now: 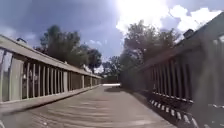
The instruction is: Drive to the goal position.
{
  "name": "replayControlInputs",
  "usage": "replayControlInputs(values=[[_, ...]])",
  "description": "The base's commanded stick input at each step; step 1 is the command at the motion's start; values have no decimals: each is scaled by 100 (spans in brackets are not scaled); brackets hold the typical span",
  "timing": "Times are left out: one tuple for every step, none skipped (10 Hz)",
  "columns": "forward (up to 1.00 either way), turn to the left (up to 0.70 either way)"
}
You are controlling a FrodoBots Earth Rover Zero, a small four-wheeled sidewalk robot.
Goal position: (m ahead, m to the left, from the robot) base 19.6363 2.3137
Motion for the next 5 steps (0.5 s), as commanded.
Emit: replayControlInputs(values=[[85,0],[85,0],[85,0],[85,0],[85,0]])
